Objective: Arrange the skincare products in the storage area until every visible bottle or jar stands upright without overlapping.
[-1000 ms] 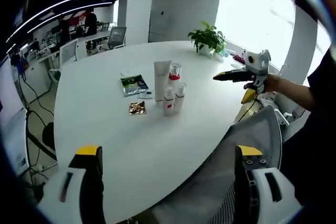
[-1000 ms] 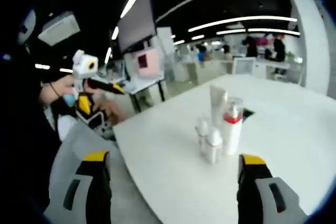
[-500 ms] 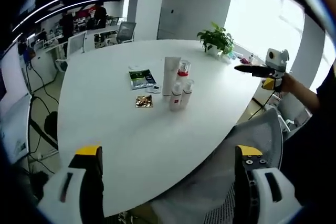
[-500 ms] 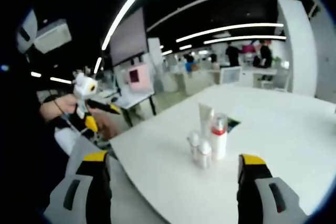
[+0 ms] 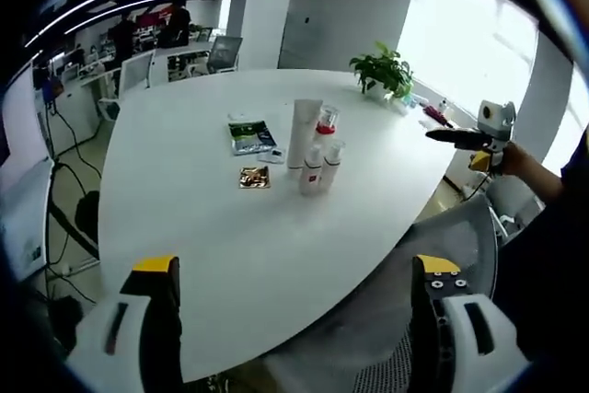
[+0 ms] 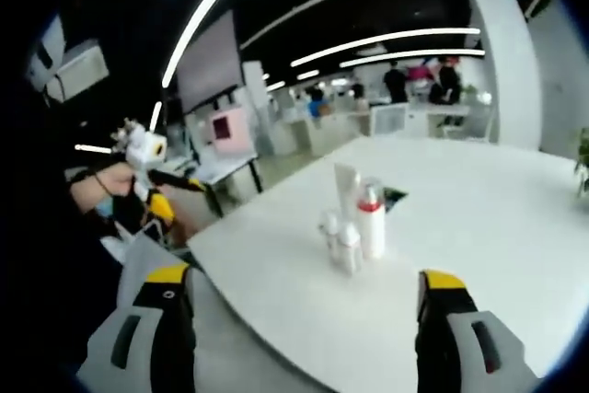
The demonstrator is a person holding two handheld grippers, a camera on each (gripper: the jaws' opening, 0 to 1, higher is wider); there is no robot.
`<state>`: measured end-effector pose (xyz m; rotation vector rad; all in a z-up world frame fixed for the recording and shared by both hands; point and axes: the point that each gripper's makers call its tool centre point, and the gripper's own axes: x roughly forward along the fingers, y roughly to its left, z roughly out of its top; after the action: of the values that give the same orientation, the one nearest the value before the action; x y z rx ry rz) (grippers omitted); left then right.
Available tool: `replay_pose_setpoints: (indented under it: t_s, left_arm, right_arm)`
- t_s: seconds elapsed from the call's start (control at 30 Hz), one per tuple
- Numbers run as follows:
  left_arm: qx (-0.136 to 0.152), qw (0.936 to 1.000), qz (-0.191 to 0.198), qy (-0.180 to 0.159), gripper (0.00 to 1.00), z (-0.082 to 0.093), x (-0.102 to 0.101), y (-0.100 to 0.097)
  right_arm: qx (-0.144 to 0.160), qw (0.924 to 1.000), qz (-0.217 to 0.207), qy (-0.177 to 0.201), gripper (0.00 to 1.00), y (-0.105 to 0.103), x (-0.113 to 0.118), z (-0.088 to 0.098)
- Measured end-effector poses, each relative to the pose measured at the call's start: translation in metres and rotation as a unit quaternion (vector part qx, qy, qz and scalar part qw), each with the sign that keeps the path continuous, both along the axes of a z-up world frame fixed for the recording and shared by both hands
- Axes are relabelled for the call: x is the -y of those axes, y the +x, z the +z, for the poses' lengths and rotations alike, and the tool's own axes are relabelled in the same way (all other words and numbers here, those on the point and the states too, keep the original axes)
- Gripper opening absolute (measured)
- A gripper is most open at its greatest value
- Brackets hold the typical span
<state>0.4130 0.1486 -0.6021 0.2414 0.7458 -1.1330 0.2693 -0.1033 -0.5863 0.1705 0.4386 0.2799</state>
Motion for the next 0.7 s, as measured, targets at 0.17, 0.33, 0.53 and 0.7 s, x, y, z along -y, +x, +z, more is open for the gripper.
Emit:
replay_pose_setpoints:
  t_s: [0.17,0.33,0.53,0.7]
  left_arm:
    - [-0.003,1.0,-0.007,-0.003,0.99,0.002,0.005,0.001]
    - [-0.013,0.9996,-0.004,-0.027,0.99,0.008,0.011,0.008]
    - [-0.012,0.9998,-0.005,-0.018,0.99,0.003,0.017,0.017]
    - [-0.016,0.9995,0.009,-0.027,0.98,-0.01,0.031,0.037]
  right_arm:
    - [0.003,0.9999,-0.007,0.01,0.99,0.007,0.002,-0.001]
    - [0.002,0.9999,-0.008,0.01,0.99,0.01,0.001,-0.002]
    - [-0.002,0.9998,-0.014,0.014,0.99,0.009,0.006,-0.005]
    - [-0.002,0.9995,-0.023,0.023,0.99,0.013,0.013,-0.009]
